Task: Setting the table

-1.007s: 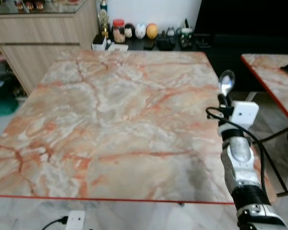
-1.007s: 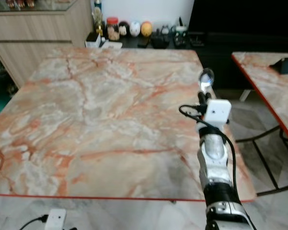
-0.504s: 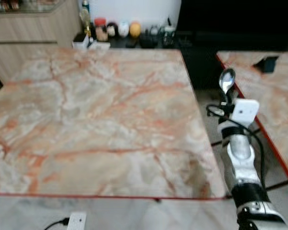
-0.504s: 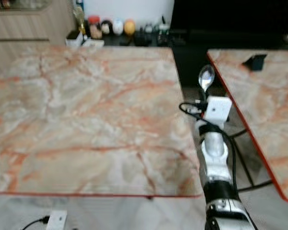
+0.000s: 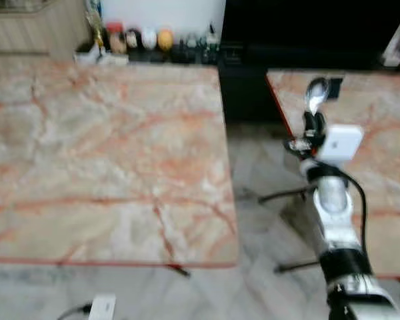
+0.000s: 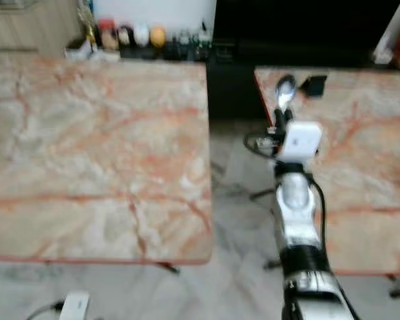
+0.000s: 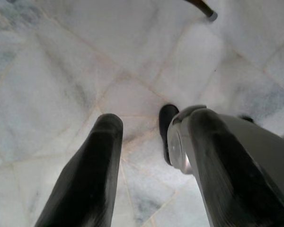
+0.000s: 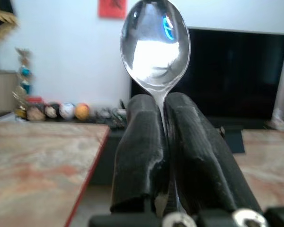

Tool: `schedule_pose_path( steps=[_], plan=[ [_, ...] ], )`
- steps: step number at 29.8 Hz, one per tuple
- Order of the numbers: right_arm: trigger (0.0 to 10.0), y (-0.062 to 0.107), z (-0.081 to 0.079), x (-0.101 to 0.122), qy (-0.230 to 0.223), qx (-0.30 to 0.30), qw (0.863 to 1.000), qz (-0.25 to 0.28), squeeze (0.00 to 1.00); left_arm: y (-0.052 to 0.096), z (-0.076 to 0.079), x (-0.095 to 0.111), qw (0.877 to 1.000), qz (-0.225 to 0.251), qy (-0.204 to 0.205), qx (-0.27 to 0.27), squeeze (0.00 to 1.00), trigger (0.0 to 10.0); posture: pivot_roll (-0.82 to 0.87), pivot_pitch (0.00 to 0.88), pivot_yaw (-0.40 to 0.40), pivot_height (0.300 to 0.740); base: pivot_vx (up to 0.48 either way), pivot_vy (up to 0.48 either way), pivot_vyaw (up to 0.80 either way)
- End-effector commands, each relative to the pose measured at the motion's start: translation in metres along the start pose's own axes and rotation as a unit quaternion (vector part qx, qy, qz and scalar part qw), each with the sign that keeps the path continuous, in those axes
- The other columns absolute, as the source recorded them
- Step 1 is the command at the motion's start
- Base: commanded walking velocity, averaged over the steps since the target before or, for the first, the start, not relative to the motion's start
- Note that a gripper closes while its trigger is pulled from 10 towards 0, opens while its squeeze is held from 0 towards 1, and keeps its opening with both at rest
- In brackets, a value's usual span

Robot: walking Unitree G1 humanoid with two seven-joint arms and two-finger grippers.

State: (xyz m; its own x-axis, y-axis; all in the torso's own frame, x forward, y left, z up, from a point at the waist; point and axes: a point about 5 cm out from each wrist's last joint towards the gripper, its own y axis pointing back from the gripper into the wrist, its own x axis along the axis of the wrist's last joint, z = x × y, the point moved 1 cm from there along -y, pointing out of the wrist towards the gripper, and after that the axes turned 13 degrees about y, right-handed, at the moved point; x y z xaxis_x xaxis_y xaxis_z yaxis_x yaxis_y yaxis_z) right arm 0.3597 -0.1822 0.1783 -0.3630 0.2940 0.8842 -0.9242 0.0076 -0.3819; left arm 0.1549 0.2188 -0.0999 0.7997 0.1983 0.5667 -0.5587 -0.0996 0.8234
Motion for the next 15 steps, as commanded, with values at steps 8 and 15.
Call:
schedule_pose_path(
  steps=[8,15],
  plan=[
    [10.0,-0.002,0.0095,0.0055,0.01,-0.011,1.0,0.012,0.0,0.0005,0.0005,-0.0039,1.0,-0.007,0.002,0.001,0.0,10.0,-0.01,0.0,-0.029,0.74,0.0,-0.343,0.0],
    [10.0,-0.0027,0.0072,0.0064,0.009,-0.01,1.0,0.011,0.0,0.0007,-0.0001,-0.0045,1.0,-0.008,0.001,0.0,0.0,10.0,-0.02,0.0,-0.027,0.74,0.0,-0.342,0.0]
  ],
)
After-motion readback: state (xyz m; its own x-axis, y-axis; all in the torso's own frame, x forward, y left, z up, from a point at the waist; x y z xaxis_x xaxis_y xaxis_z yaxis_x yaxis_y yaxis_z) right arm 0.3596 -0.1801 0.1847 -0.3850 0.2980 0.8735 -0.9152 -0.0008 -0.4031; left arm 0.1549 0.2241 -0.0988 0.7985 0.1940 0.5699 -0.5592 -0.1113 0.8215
